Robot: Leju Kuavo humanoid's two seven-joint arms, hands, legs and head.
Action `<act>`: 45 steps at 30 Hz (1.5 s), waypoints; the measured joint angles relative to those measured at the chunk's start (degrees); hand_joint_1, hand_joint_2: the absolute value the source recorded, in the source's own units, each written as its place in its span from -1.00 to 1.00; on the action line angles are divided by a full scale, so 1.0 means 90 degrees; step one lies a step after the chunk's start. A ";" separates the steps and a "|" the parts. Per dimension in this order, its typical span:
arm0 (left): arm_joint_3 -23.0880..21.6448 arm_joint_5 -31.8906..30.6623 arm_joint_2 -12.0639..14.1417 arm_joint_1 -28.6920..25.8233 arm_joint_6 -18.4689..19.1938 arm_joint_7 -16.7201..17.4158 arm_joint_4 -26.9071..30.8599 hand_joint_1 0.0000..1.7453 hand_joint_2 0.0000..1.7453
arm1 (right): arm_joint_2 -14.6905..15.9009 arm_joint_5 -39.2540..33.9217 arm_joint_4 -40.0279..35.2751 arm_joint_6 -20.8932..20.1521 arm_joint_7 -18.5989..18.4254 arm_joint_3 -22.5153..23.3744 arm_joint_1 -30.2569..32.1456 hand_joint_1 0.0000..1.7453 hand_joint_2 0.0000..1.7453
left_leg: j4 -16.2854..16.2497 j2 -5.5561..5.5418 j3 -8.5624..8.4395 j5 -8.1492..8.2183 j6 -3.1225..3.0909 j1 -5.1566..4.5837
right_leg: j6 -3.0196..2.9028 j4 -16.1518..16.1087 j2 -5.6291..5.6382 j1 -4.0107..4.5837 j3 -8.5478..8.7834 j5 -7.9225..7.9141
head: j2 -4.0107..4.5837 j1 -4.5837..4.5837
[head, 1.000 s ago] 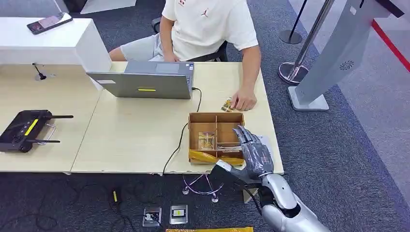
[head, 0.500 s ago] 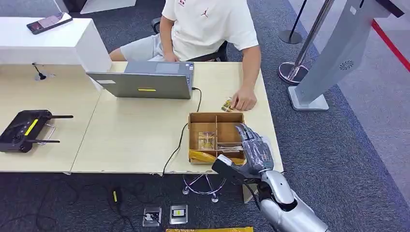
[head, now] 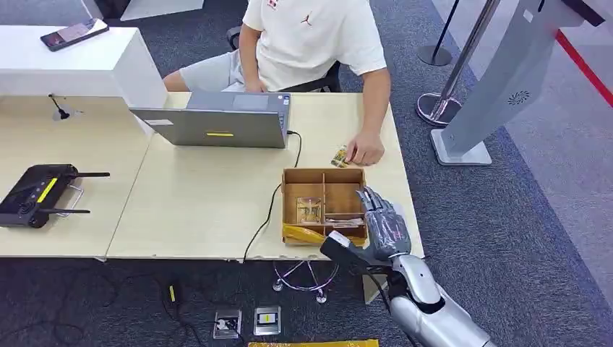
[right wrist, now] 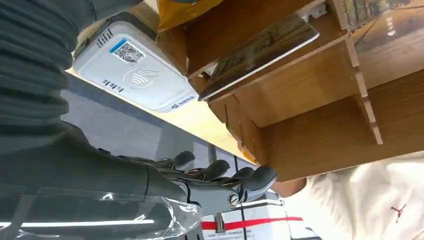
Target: Pass the card to the sensor for recognition and then transmit it.
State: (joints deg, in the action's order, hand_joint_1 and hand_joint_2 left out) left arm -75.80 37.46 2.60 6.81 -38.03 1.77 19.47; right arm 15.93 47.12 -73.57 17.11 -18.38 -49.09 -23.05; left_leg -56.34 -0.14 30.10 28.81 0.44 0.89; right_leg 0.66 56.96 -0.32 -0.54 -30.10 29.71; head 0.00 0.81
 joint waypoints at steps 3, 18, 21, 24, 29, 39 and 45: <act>0.0002 -0.0007 0.0000 0.0001 0.0000 0.0005 0.0000 -1.00 1.00 | -0.0015 -0.0019 0.0064 0.0056 0.0051 0.0000 -0.0007 -1.00 1.00 | 0.0000 0.0000 0.0000 0.0000 0.0000 0.0000 | 0.0000 0.0000 0.0001 0.0000 0.0000 0.0000 | 0.0000 0.0000; 0.0000 -0.0039 -0.0005 0.0002 -0.0007 0.0007 0.0005 -1.00 1.00 | -0.0216 -0.0071 0.0297 0.0078 0.0323 -0.0015 -0.0220 -1.00 1.00 | 0.0000 0.0000 -0.0001 0.0000 0.0000 0.0000 | 0.0000 0.0000 0.0001 0.0000 0.0000 0.0000 | 0.0000 0.0000; 0.0002 -0.0039 -0.0005 0.0002 -0.0007 0.0010 0.0005 -1.00 1.00 | -0.0253 -0.0092 0.0345 0.0078 0.0333 -0.0019 -0.0231 -1.00 1.00 | 0.0000 0.0000 -0.0001 0.0000 0.0000 0.0000 | 0.0000 0.0000 0.0001 0.0000 0.0000 0.0000 | 0.0000 0.0000; 0.0002 -0.0039 -0.0005 0.0002 -0.0007 0.0022 0.0005 -1.00 1.00 | -0.0282 -0.0099 0.0389 0.0075 0.0352 -0.0027 -0.0235 -1.00 1.00 | 0.0000 0.0000 0.0000 0.0000 0.0000 0.0000 | 0.0000 0.0000 0.0001 0.0000 0.0000 0.0000 | 0.0000 0.0000; 0.0002 -0.0039 -0.0007 0.0001 -0.0007 0.0024 0.0005 -1.00 1.00 | -0.0306 -0.0136 0.0455 0.0015 0.0389 -0.0044 -0.0263 1.00 1.00 | 0.0000 0.0000 -0.0001 0.0000 0.0000 0.0000 | 0.0000 0.0000 0.0002 0.0000 -0.0001 0.0000 | 0.0000 0.0000; 0.0000 -0.0053 -0.0005 0.0002 -0.0015 0.0024 0.0005 -1.00 1.00 | -0.0306 -0.0335 0.0586 -0.0138 0.0364 -0.0049 -0.0282 1.00 1.00 | 0.0000 0.0001 -0.0003 0.0000 0.0000 0.0000 | 0.0000 0.0000 0.0003 0.0000 -0.0001 0.0000 | 0.0000 0.0000; 0.0000 -0.0078 -0.0005 0.0003 -0.0012 0.0024 0.0007 -1.00 1.00 | -0.0306 -0.0340 0.0627 -0.0116 0.0328 -0.0049 -0.0283 0.98 1.00 | 0.0000 0.0001 -0.0003 0.0000 0.0000 0.0000 | 0.0000 0.0000 0.0003 0.0000 -0.0001 0.0000 | 0.0000 0.0000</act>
State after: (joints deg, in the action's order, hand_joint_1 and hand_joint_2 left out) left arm -75.80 36.76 2.56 6.84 -38.14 1.99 19.54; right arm 13.18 44.06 -67.93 16.06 -15.43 -49.53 -25.59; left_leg -56.34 -0.14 30.07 28.81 0.44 0.89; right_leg 0.66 56.95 -0.29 -0.54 -30.11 29.71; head 0.00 0.81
